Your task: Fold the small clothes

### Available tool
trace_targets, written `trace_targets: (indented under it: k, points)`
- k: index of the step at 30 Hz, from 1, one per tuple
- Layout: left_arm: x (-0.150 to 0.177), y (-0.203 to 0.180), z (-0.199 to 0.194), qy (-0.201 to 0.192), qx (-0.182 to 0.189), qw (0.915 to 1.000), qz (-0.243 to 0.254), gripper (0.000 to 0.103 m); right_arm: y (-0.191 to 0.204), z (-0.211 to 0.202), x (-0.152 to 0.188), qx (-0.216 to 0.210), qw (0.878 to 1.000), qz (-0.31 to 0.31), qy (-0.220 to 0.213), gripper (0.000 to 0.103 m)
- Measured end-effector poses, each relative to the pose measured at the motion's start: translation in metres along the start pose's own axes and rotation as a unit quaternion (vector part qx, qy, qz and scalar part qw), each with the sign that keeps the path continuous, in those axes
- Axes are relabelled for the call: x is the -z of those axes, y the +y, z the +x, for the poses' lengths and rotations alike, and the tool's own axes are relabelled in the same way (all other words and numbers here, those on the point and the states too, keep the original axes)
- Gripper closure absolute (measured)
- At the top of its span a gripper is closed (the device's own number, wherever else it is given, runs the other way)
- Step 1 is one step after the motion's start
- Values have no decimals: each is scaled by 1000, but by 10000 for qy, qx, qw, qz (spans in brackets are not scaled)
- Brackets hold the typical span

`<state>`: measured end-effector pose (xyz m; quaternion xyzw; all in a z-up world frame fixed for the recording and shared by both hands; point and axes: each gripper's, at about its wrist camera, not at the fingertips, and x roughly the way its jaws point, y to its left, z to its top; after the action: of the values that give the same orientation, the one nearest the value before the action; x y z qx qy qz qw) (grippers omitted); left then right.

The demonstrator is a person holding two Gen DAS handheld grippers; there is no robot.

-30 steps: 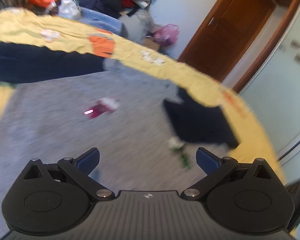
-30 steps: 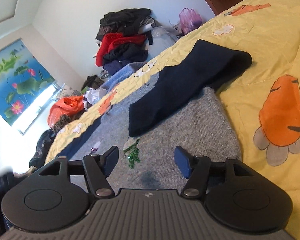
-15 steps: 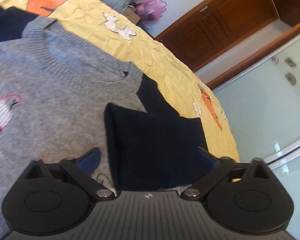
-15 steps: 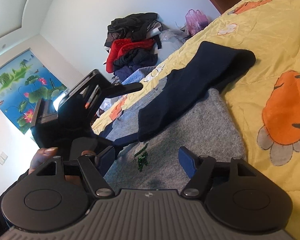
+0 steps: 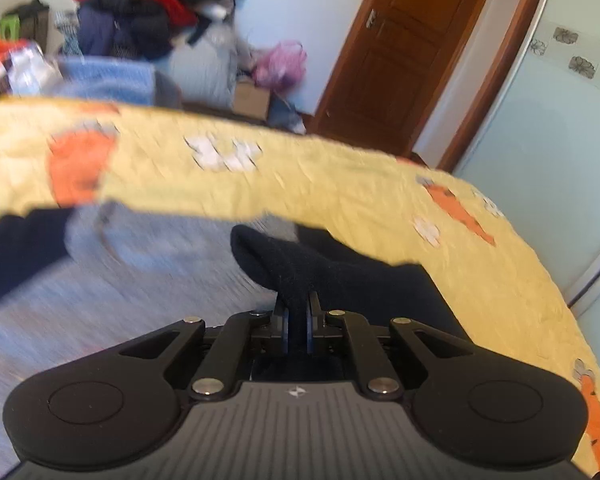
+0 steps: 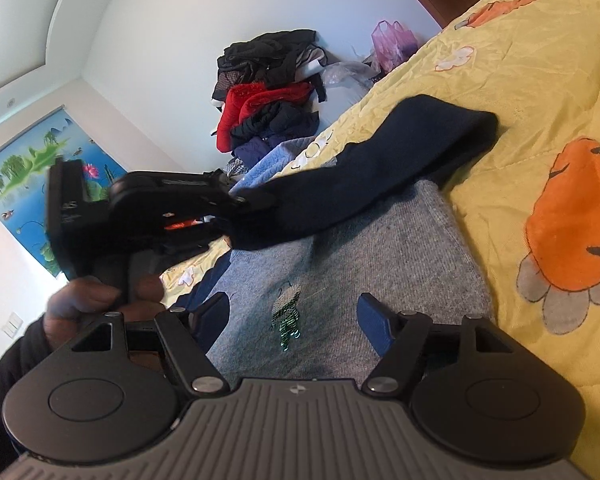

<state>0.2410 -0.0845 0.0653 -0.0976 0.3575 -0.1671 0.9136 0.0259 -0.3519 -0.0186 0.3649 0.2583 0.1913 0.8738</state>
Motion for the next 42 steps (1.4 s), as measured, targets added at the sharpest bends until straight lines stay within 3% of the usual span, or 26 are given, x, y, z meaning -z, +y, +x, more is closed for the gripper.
trace_targets:
  k: [6, 16, 28, 34, 37, 39, 42]
  points:
    - [-4, 43, -6, 143, -596, 9981, -35, 96, -1, -1, 1, -5, 10000, 0, 0, 30]
    - [16, 78, -18, 240, -1034, 9943, -132, 96, -2, -1, 0, -3, 10000, -11, -1, 30]
    - [28, 108, -43, 444, -1099, 9911, -598, 96, -1, -2, 0, -9, 10000, -20, 0, 29]
    - [42, 111, -45, 585, -1262, 9887, -567, 95, -1, -3, -1, -11, 10000, -41, 1, 29]
    - [42, 108, -47, 520, -1382, 9880, -457, 89, 0, -3, -2, -4, 10000, -56, 4, 29]
    - [38, 104, -59, 359, -1653, 9841, -536, 82, 1, -3, -3, 1, 10000, -69, 8, 29]
    - [36, 93, -86, -451, -1685, 9836, -449, 78, 3, -3, -1, 69, 9999, -97, 8, 29]
